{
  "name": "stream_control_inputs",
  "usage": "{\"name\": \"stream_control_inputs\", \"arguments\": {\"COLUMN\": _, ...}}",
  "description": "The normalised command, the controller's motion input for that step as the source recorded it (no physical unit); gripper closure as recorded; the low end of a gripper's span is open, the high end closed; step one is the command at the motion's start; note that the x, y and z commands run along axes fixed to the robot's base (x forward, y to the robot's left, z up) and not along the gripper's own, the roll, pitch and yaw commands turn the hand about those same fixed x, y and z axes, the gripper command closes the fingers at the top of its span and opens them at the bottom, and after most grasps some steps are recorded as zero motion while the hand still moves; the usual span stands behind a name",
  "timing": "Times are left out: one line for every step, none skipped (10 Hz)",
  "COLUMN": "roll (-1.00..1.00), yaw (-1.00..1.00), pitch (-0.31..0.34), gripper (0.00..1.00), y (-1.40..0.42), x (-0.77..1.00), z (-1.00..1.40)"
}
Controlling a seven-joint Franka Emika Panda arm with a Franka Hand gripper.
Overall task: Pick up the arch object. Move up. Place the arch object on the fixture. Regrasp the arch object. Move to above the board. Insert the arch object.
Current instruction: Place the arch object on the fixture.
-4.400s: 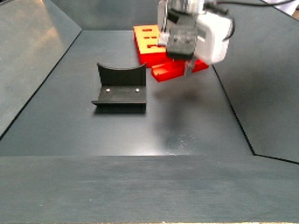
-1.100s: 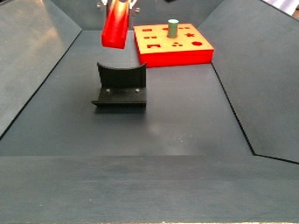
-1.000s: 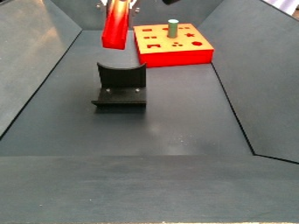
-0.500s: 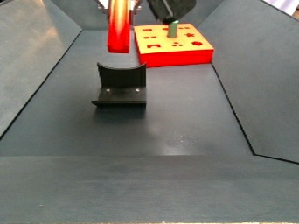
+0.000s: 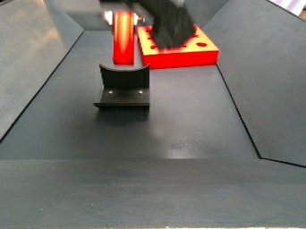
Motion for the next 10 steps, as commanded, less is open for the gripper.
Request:
{"name": "stream_control_inputs", "arguments": {"roll": -0.93, "yaw": -0.18, "pitch": 0.186, "gripper": 1.0, "y": 0.14, "x": 0.16, "z": -1.0}}
{"name": "stream_control_inputs", "arguments": {"roll": -0.76, "yaw": -0.19, "pitch": 0.148, "gripper": 1.0, "y": 0.14, "x": 0.16, "z": -1.0}}
{"name": "stream_control_inputs", "arguments": {"roll": -0.59, "yaw": -0.2, "pitch": 0.104, "gripper": 1.0, "y": 0.14, "x": 0.17, "z": -1.0}}
{"name": "stream_control_inputs", "arguments": {"roll": -0.36, "yaw": -0.2, "pitch": 0.06, "gripper": 1.0, "y": 0.14, "x": 0.18, "z": -1.0}}
{"name": "stream_control_inputs", "arguments": {"roll": -0.24, "yaw": -0.19, "pitch": 0.031, "gripper": 1.0, "y": 0.14, "x": 0.19, "z": -1.0}}
{"name": "stream_control_inputs", "arguments": {"roll": -0.19, "yaw": -0.17, "pitch": 0.006, "gripper": 1.0, "y": 0.11, "x": 0.16, "z": -0.8}}
{"name": "stream_control_inputs", "arguments": {"roll": -0.17, "yaw": -0.15, "pitch": -0.023, "gripper": 1.0, "y": 0.08, "x": 0.12, "z": -0.52}}
{"name": "stream_control_inputs", "arguments": {"roll": -0.14, "yaw": -0.12, "pitch": -0.038, "gripper": 1.0, "y": 0.09, "x": 0.1, "z": -0.36}}
{"name": "stream_control_inputs", "arguments": {"roll": -0.11, "yaw": -0.11, "pitch": -0.062, "gripper": 1.0, "y": 0.11, "x": 0.08, "z": -0.31}}
{"name": "stream_control_inputs", "arguments": {"roll": -0.11, "yaw": -0.09, "pitch": -0.063, "gripper": 1.0, "y": 0.11, "x": 0.07, "z": -0.32}}
